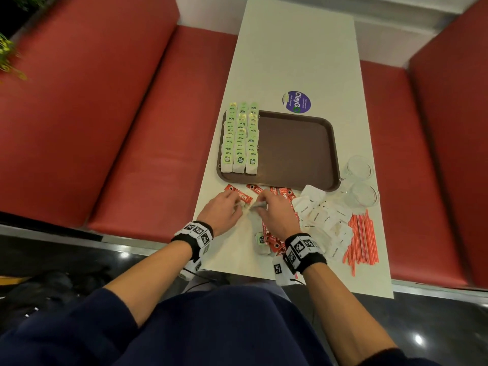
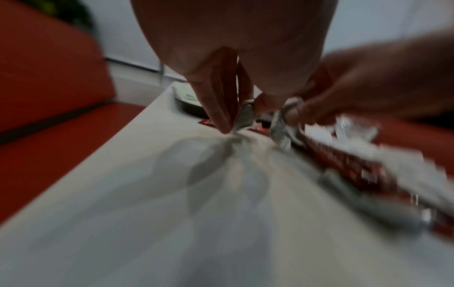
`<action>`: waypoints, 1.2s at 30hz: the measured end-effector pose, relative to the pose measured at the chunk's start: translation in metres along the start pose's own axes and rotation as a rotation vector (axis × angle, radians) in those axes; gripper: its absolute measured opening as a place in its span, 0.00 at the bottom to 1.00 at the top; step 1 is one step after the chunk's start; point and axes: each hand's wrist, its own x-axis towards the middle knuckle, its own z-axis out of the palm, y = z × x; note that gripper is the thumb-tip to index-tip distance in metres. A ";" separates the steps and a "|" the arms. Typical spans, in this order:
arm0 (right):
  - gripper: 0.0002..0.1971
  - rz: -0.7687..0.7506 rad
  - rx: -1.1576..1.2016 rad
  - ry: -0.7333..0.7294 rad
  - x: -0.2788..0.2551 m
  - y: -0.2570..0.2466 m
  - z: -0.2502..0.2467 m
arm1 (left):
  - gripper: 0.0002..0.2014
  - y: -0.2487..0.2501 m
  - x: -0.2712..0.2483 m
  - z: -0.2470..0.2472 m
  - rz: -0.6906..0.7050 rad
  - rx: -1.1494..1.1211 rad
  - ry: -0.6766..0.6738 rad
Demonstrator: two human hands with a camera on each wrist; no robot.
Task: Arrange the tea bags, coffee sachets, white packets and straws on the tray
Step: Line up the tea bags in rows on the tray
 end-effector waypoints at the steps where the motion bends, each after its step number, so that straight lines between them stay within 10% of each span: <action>1: 0.07 0.015 0.073 0.027 -0.001 0.000 -0.004 | 0.04 0.001 -0.001 -0.005 -0.063 -0.113 0.018; 16: 0.11 0.097 1.103 -0.030 -0.010 -0.028 -0.051 | 0.20 0.048 0.007 -0.060 -0.347 -1.242 -0.126; 27: 0.10 0.184 1.335 0.002 0.004 -0.042 -0.045 | 0.15 0.038 0.029 -0.065 -0.359 -1.022 0.127; 36: 0.15 0.147 1.317 -0.043 0.023 -0.048 -0.050 | 0.07 0.034 0.040 -0.074 -0.296 -0.861 0.045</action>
